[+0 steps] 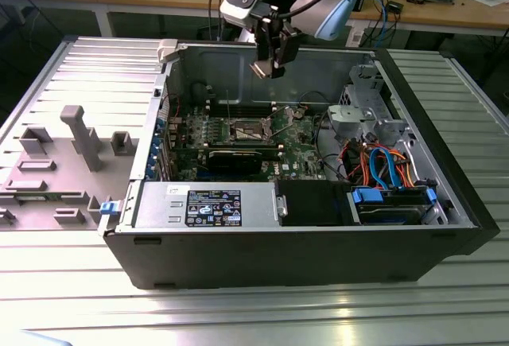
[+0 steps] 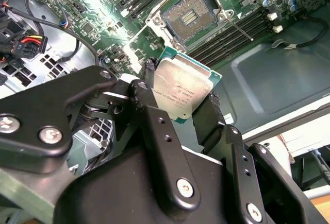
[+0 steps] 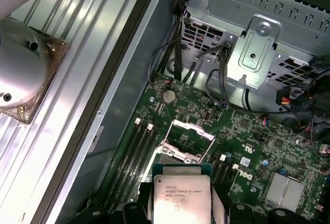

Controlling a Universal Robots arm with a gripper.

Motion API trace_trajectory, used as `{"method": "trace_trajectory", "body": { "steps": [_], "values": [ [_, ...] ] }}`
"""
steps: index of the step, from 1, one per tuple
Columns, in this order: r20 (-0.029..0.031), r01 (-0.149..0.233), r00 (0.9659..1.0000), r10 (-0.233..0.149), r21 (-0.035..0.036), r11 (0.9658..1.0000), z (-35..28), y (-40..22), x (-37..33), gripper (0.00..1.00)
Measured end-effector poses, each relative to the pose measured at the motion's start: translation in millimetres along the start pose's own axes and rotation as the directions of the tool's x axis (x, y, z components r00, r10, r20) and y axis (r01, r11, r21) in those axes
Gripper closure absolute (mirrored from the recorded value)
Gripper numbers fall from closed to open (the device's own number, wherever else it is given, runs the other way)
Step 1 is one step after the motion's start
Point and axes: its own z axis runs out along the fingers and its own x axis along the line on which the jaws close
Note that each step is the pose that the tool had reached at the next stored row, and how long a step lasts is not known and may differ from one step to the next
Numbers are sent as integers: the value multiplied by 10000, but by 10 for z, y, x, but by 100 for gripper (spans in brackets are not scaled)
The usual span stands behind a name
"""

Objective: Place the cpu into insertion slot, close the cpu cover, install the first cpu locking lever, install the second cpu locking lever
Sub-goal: 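Place the cpu into insertion slot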

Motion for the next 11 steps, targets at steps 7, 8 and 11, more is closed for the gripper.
{"method": "trace_trajectory", "body": {
  "steps": [7, 8, 11],
  "values": [
    [26, -389, 9992, 389, 15, 9992, 5, -2, -1, 46],
    [30, -469, 9989, 469, 20, 9989, 6, -2, -1, 46],
    [36, -586, 9983, 585, 28, 9983, 8, -2, -1, 46]
  ]
}}
